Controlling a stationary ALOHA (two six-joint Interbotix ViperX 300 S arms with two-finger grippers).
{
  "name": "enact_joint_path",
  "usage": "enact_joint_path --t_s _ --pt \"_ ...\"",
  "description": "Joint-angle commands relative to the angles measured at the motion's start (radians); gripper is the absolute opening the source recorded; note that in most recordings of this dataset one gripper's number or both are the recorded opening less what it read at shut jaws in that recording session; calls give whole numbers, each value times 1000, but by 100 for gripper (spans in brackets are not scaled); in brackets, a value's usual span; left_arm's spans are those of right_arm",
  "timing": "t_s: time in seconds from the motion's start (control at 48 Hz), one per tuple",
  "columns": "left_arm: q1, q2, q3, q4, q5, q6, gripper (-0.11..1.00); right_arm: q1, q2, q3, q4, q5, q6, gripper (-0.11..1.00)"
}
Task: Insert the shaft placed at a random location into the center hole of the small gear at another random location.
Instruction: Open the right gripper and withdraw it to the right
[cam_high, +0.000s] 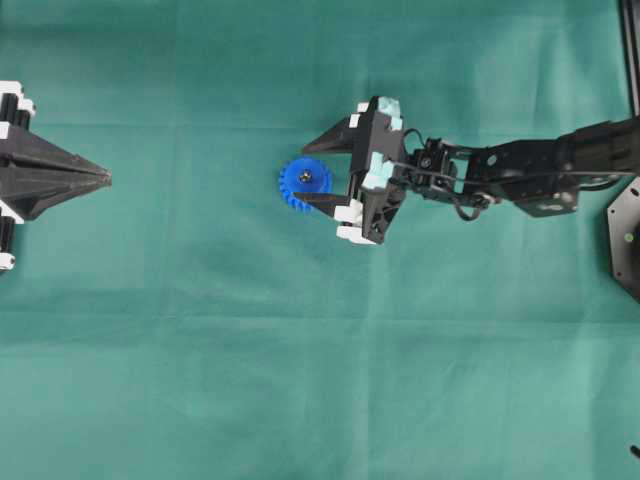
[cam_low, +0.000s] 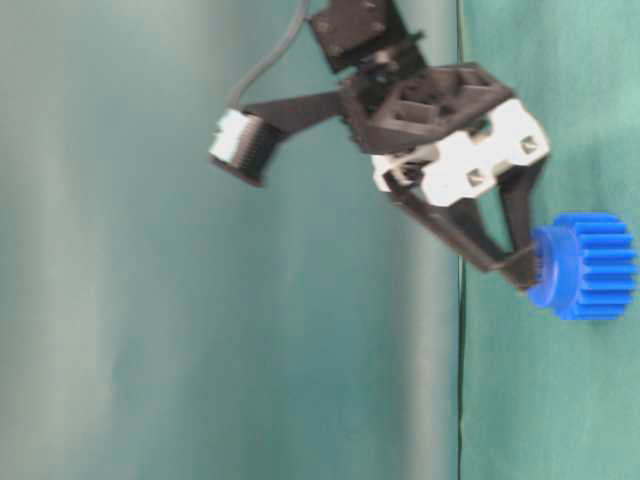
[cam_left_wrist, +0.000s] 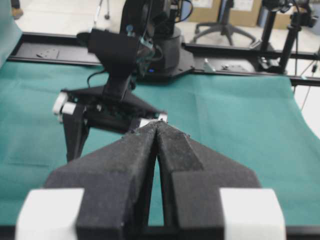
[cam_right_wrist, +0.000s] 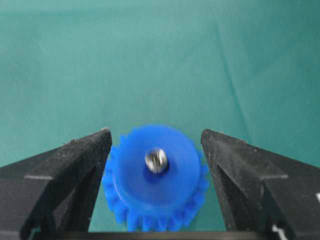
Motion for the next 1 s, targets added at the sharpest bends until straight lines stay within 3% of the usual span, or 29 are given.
enact_joint_path --t_s 0.0,0.396,0.98 --pt "-2 3 -9 -3 -5 0 -1 -2 -69 -15 2 8 -5 87" --pt "-2 5 -9 -3 -5 0 -1 -3 -276 48 -2 127 -11 87" --pt "-2 3 -9 -3 0 0 -1 -2 -634 367 2 153 6 87"
